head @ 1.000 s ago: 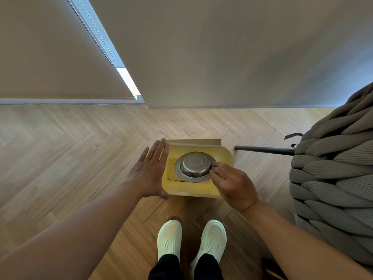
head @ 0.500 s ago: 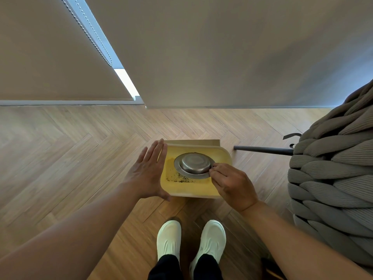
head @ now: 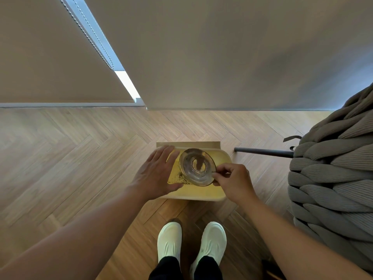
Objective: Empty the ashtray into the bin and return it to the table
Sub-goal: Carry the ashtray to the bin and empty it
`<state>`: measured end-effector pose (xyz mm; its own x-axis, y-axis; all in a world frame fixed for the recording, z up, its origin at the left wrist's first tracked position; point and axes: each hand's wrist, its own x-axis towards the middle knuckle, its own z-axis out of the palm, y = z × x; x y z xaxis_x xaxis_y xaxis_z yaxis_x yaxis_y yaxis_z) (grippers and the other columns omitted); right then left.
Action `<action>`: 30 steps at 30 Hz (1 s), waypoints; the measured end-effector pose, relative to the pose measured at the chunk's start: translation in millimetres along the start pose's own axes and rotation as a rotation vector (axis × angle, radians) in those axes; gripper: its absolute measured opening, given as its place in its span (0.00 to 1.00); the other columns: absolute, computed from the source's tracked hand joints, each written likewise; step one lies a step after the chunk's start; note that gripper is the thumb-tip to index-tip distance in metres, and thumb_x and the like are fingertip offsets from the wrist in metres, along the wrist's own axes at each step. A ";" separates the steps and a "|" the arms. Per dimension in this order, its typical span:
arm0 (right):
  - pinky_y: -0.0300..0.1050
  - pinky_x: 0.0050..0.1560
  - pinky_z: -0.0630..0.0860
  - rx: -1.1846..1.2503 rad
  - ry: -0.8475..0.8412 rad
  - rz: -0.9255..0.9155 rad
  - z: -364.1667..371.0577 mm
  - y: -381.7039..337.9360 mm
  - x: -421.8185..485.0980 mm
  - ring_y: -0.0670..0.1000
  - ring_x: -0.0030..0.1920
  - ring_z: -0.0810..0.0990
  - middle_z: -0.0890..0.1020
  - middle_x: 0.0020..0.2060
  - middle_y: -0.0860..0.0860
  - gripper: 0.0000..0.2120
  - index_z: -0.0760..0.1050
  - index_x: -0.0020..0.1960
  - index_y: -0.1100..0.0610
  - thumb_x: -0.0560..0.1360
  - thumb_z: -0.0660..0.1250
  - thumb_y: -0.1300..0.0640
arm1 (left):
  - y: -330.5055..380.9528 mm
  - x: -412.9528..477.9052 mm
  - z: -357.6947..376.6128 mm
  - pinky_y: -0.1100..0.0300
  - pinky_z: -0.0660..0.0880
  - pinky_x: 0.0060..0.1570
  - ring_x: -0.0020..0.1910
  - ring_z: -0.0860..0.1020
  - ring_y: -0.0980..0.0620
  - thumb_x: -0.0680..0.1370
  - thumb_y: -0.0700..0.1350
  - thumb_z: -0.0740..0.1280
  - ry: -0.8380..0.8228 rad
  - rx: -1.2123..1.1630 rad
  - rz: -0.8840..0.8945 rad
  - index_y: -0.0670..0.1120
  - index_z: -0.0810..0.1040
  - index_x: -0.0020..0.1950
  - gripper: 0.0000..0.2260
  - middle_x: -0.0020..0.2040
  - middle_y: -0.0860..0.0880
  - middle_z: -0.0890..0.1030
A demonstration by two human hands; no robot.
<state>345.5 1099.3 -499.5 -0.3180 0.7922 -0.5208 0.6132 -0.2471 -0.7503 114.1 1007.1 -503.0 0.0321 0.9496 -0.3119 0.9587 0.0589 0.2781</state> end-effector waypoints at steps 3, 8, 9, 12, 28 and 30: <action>0.42 0.40 0.84 0.127 -0.030 0.090 -0.1 -4.9 1.3 0.50 0.35 0.87 0.85 0.39 0.52 0.09 0.81 0.42 0.52 0.73 0.74 0.65 | 3.5 2.5 2.8 0.47 0.62 0.74 0.74 0.63 0.45 0.69 0.67 0.70 0.017 -0.028 0.026 0.46 0.58 0.77 0.45 0.74 0.46 0.66; 0.46 0.41 0.85 0.232 -0.086 0.194 1.7 -7.5 2.6 0.54 0.36 0.87 0.84 0.41 0.56 0.07 0.81 0.44 0.56 0.74 0.72 0.67 | 3.7 1.8 8.6 0.49 0.65 0.73 0.71 0.66 0.48 0.65 0.71 0.69 0.012 -0.097 -0.006 0.48 0.55 0.77 0.49 0.73 0.50 0.68; 0.46 0.41 0.85 0.242 -0.096 0.204 2.1 -7.3 2.9 0.55 0.37 0.87 0.84 0.42 0.56 0.06 0.81 0.45 0.57 0.74 0.72 0.67 | 2.9 1.8 8.8 0.50 0.65 0.73 0.71 0.66 0.48 0.65 0.72 0.70 0.016 -0.106 -0.009 0.48 0.55 0.77 0.50 0.73 0.50 0.68; 0.48 0.42 0.85 0.282 -0.129 0.230 2.1 -5.8 3.8 0.56 0.38 0.87 0.85 0.44 0.57 0.05 0.81 0.49 0.60 0.74 0.72 0.66 | 0.5 -0.2 8.2 0.51 0.66 0.72 0.70 0.66 0.49 0.63 0.72 0.71 0.014 -0.129 -0.017 0.48 0.55 0.77 0.52 0.72 0.50 0.69; 0.35 0.52 0.78 -0.470 -0.424 -0.236 2.9 -24.8 11.2 0.45 0.50 0.81 0.76 0.56 0.36 0.51 0.52 0.75 0.41 0.64 0.82 0.51 | -5.9 -5.7 -3.2 0.53 0.62 0.72 0.69 0.66 0.50 0.61 0.72 0.72 0.002 -0.168 0.004 0.48 0.58 0.77 0.52 0.70 0.51 0.70; 0.46 0.57 0.81 -0.539 -0.378 -0.253 5.8 -26.9 12.5 0.51 0.55 0.83 0.80 0.60 0.45 0.50 0.54 0.74 0.45 0.63 0.83 0.52 | -3.9 -5.1 -5.0 0.52 0.62 0.73 0.69 0.66 0.49 0.62 0.71 0.73 0.009 -0.174 0.007 0.48 0.58 0.77 0.52 0.71 0.51 0.69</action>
<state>320.9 1112.5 -488.2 -0.6675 0.5166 -0.5363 0.7291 0.3070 -0.6117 108.8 1003.5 -498.0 0.0352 0.9528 -0.3017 0.8952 0.1041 0.4333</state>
